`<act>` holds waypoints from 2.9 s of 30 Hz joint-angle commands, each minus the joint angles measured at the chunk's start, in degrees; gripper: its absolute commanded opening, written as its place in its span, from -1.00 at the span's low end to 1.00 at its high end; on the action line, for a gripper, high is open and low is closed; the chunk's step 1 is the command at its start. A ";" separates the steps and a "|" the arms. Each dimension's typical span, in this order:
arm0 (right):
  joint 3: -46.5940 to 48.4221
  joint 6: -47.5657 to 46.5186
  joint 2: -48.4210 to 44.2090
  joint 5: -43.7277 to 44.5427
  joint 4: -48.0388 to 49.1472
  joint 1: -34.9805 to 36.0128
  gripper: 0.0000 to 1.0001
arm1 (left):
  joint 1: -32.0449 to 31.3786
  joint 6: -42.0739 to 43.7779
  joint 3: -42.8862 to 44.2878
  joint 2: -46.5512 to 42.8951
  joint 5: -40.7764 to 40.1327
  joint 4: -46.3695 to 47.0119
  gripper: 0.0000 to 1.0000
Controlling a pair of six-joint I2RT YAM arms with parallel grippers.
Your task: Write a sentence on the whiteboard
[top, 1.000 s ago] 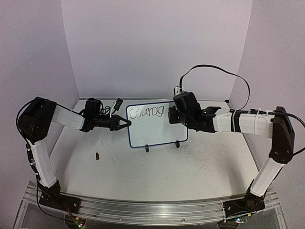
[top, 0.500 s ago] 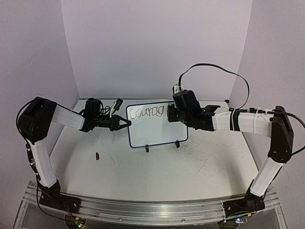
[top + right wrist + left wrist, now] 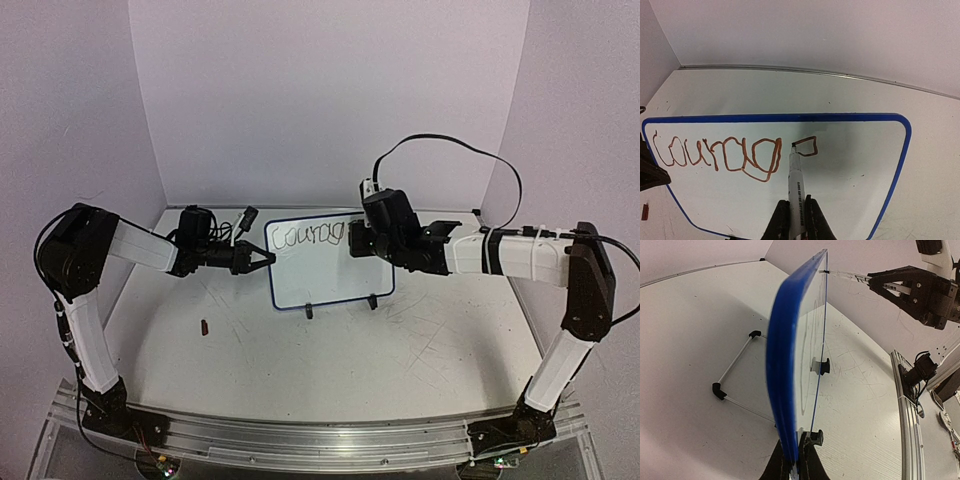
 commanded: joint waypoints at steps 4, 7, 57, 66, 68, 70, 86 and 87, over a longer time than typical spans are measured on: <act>-1.29 1.47 0.18 -1.26 0.45 -0.09 -1.00 | 0.50 3.51 1.18 -0.71 -7.39 -2.10 -1.00; -2.12 1.83 -0.42 -1.17 0.12 0.00 -1.00 | 0.46 3.56 1.21 -0.73 -7.37 -2.10 -1.00; -0.94 -7.35 0.29 -11.38 6.93 9.17 -1.00 | -0.10 4.20 0.29 -1.28 -10.44 -3.15 -1.00; 1.18 -7.27 3.32 -11.83 5.91 11.18 -1.00 | -0.10 4.55 0.23 -1.51 -11.09 -3.33 -1.00; 1.78 -7.28 4.39 -10.65 5.87 11.58 -1.00 | -0.10 4.63 0.25 -1.58 -11.11 -3.46 -1.00; 2.39 -7.56 5.13 -10.06 6.02 11.70 -1.00 | -0.08 4.68 0.16 -1.77 -11.11 -3.54 -1.00; 7.66 -11.33 10.65 -11.44 6.17 11.90 -1.00 | -0.19 5.08 0.56 -1.94 -11.02 -4.20 -1.00; 8.00 -11.36 11.19 -11.27 6.14 11.84 -1.00 | -0.24 5.08 0.59 -1.94 -10.96 -4.20 -1.00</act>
